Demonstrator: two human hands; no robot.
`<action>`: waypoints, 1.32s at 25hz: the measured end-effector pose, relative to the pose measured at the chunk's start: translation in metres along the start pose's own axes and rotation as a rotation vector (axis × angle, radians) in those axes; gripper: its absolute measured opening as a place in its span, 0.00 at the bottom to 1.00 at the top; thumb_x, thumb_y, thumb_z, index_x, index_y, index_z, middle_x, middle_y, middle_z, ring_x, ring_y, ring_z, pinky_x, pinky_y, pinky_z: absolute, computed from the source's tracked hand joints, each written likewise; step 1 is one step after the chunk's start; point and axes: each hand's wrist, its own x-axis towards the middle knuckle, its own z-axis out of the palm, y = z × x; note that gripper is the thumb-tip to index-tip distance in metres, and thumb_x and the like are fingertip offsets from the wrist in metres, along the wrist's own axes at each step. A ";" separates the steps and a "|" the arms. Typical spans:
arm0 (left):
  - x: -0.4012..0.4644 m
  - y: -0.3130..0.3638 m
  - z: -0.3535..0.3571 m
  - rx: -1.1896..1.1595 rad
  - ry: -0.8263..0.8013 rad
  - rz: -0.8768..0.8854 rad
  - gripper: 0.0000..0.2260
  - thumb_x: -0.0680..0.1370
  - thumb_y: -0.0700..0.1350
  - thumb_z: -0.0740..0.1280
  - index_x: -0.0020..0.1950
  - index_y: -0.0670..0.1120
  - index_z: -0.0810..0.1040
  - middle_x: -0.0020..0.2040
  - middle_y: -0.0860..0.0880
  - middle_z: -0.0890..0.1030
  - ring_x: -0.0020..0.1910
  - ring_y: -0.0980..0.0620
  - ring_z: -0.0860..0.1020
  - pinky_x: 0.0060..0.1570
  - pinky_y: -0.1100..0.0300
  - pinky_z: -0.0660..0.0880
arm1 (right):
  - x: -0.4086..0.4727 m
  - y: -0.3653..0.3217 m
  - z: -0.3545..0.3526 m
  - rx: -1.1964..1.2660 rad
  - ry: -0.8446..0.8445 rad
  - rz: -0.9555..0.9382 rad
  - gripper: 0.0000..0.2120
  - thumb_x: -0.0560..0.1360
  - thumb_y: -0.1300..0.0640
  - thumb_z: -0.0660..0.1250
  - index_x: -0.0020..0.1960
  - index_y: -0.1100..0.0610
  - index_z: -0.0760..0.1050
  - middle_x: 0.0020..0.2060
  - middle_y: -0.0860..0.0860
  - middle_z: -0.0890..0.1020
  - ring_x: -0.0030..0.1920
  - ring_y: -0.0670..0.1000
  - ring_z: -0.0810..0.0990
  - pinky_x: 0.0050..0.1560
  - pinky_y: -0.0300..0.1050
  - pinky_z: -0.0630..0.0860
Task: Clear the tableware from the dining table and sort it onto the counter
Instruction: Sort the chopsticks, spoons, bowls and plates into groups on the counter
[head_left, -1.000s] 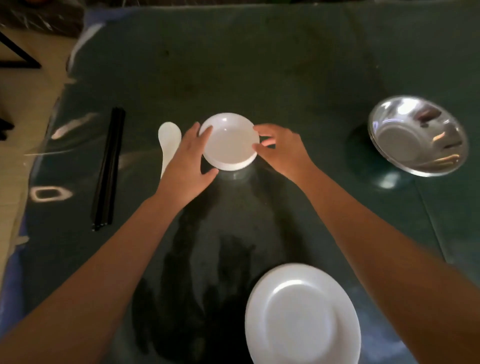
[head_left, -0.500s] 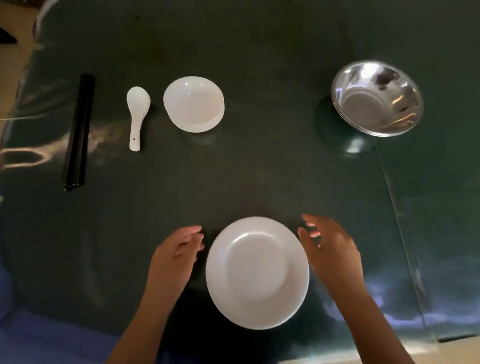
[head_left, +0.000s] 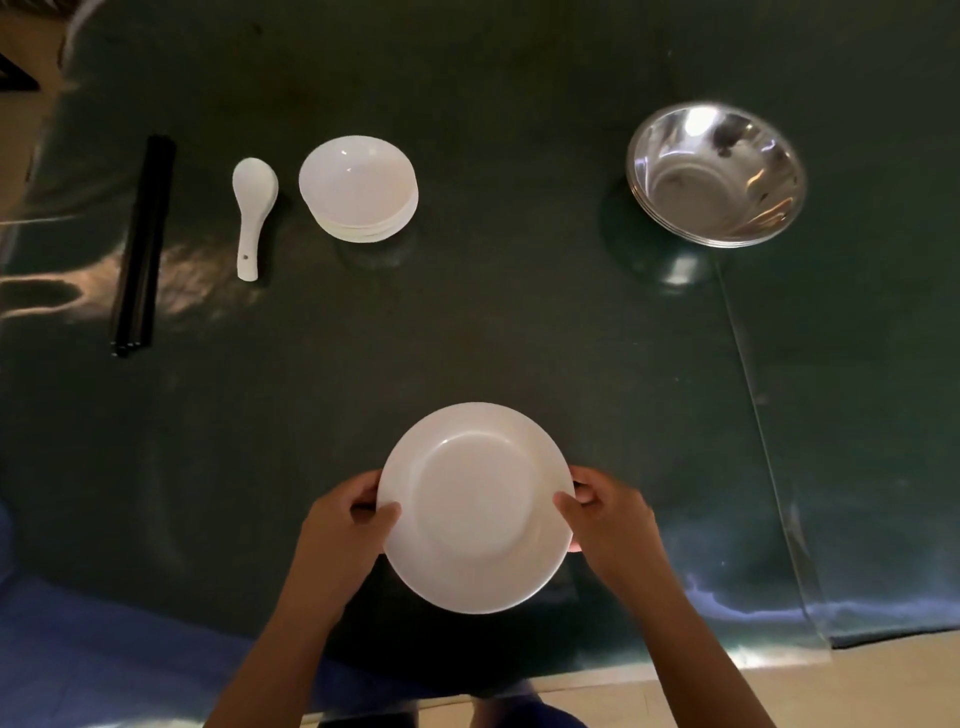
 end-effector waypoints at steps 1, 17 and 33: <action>0.001 0.000 0.000 -0.020 0.002 -0.004 0.18 0.72 0.33 0.66 0.43 0.59 0.78 0.43 0.52 0.82 0.45 0.50 0.80 0.48 0.46 0.79 | 0.001 0.001 0.000 0.033 -0.015 0.010 0.09 0.74 0.57 0.64 0.53 0.51 0.79 0.33 0.36 0.77 0.35 0.39 0.77 0.33 0.29 0.71; 0.155 0.138 0.028 -0.198 -0.054 0.262 0.11 0.73 0.36 0.66 0.42 0.53 0.79 0.39 0.54 0.81 0.43 0.54 0.80 0.30 0.68 0.76 | 0.178 -0.098 -0.083 0.456 0.012 0.004 0.09 0.74 0.66 0.65 0.52 0.61 0.78 0.36 0.53 0.81 0.34 0.48 0.81 0.29 0.39 0.79; 0.153 0.113 0.041 0.939 0.047 1.354 0.17 0.61 0.41 0.78 0.49 0.44 0.82 0.44 0.47 0.82 0.44 0.46 0.81 0.45 0.52 0.79 | 0.169 -0.064 -0.075 -0.734 0.292 -1.243 0.13 0.62 0.58 0.77 0.46 0.56 0.82 0.44 0.51 0.84 0.45 0.56 0.82 0.52 0.50 0.76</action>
